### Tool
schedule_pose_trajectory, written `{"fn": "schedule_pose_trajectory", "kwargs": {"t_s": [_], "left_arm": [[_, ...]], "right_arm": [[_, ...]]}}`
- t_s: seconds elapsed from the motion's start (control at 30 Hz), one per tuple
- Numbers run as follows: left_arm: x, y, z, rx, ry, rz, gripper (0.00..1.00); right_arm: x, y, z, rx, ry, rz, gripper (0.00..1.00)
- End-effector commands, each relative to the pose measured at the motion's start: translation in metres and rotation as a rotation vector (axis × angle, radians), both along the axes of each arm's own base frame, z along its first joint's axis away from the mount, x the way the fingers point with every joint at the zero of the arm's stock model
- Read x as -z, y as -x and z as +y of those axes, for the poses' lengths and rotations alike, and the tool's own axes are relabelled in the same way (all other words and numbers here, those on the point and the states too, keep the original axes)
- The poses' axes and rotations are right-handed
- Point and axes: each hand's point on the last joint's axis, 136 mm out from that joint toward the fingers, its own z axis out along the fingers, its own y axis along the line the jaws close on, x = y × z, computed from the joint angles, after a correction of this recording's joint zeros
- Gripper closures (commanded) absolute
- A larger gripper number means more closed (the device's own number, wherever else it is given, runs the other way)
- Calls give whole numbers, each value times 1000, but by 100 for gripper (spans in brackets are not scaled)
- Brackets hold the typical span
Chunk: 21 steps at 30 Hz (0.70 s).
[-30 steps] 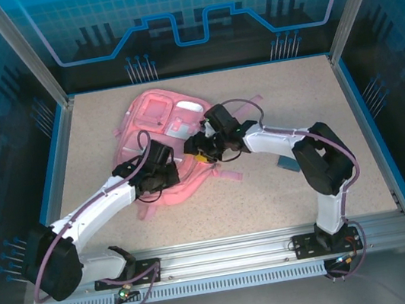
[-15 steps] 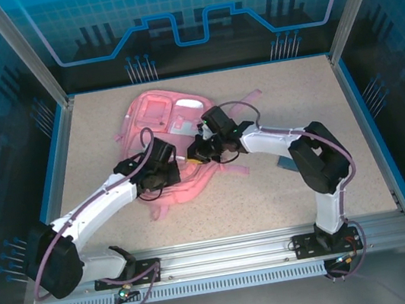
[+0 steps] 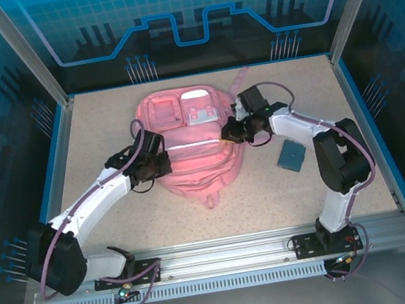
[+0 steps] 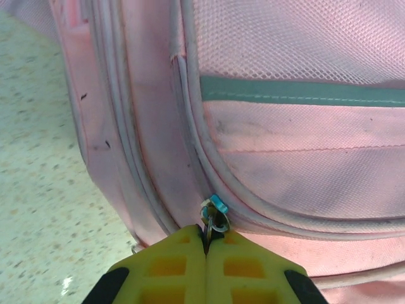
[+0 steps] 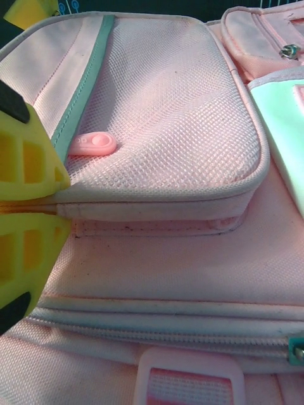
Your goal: Pack books, pencil case, and school supplies into a backpack
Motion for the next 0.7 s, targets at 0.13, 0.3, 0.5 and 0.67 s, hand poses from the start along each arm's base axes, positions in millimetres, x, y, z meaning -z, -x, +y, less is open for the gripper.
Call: {"fn": "schedule_pose_trajectory", "kwargs": {"t_s": [0.13, 0.3, 0.5, 0.67], "left_arm": [[-7, -18, -45, 211, 42, -49, 100], [-16, -5, -103, 356, 124, -49, 100], [-29, 13, -168, 496, 180, -63, 100], [-31, 24, -212, 586, 190, -61, 100]], "right_arm": [[-25, -2, -61, 77, 90, -49, 46], [-48, 30, -79, 265, -29, -31, 29], [-42, 68, -74, 383, -151, 73, 29], [-33, 81, -63, 425, -183, 132, 31]]}}
